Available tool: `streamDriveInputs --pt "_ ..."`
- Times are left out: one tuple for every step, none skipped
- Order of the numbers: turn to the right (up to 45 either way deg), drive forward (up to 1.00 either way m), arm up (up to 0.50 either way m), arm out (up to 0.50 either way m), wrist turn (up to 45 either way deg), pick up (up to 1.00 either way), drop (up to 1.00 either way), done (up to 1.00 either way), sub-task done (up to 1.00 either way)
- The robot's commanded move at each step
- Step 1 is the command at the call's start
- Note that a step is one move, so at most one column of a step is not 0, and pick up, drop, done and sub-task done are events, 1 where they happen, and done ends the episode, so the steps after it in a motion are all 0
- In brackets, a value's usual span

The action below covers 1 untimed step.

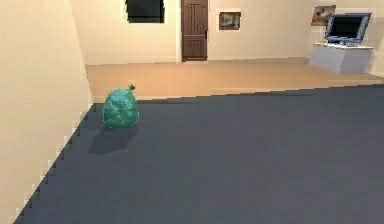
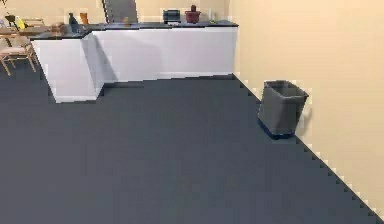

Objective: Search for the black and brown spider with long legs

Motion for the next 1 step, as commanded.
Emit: streamDriveInputs --pt "0.0 1.00 0.00 0.00 0.0 0.00 0.00 0.00 0.00"
